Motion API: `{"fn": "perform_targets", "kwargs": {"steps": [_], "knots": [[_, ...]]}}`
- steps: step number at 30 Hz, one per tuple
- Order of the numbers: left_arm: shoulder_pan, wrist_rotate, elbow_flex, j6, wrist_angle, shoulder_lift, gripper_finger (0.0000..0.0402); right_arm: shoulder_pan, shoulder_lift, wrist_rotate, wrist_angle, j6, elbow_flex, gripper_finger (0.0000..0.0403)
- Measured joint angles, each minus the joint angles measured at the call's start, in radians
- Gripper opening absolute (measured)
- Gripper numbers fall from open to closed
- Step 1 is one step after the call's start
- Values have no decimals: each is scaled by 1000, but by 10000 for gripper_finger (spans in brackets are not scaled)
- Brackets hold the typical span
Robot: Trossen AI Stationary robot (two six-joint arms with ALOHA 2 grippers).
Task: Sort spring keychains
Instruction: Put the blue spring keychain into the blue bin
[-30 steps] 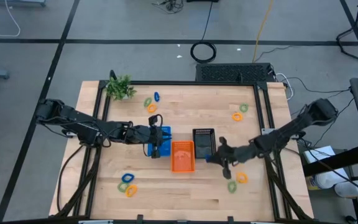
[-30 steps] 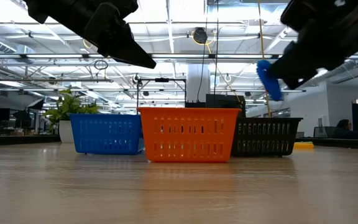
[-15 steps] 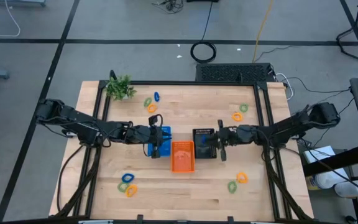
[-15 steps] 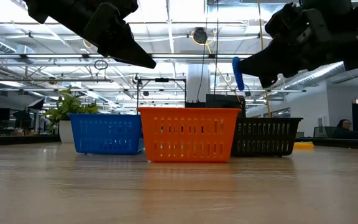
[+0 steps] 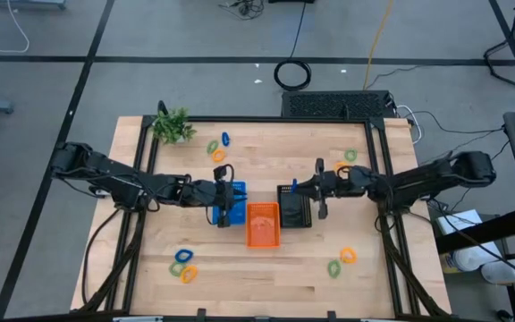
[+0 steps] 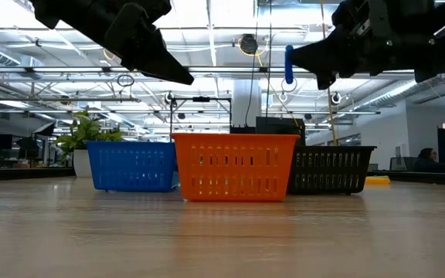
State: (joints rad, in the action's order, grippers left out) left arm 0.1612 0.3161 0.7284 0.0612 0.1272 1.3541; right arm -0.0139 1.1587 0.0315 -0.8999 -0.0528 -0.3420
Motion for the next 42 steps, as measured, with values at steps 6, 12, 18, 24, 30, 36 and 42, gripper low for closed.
{"fn": "perform_targets", "kwargs": {"steps": [6, 12, 18, 24, 30, 36, 42], "knots": [[11, 0, 0, 130, -58, -198, 65, 0, -73, 0, -1, 17, 0, 4], [-72, -58, -37, 80, -112, -488, 65, 0, -130, -2, 29, 38, 0, 4], [-194, -262, -259, -10, 84, -699, 65, 0, -131, -16, 29, 21, 0, 4], [-211, -282, -390, 13, 238, -767, 65, 11, -131, -31, 30, -18, 0, 4], [-211, -264, -393, 137, 244, -765, 65, 16, -131, -32, 36, -2, 0, 4], [-213, -227, -393, 182, 247, -760, 65, 0, -131, -55, 41, 47, 0, 4], [-244, -218, -393, 136, 273, -701, 65, -40, -114, -61, 36, -18, 0, 4]]}}
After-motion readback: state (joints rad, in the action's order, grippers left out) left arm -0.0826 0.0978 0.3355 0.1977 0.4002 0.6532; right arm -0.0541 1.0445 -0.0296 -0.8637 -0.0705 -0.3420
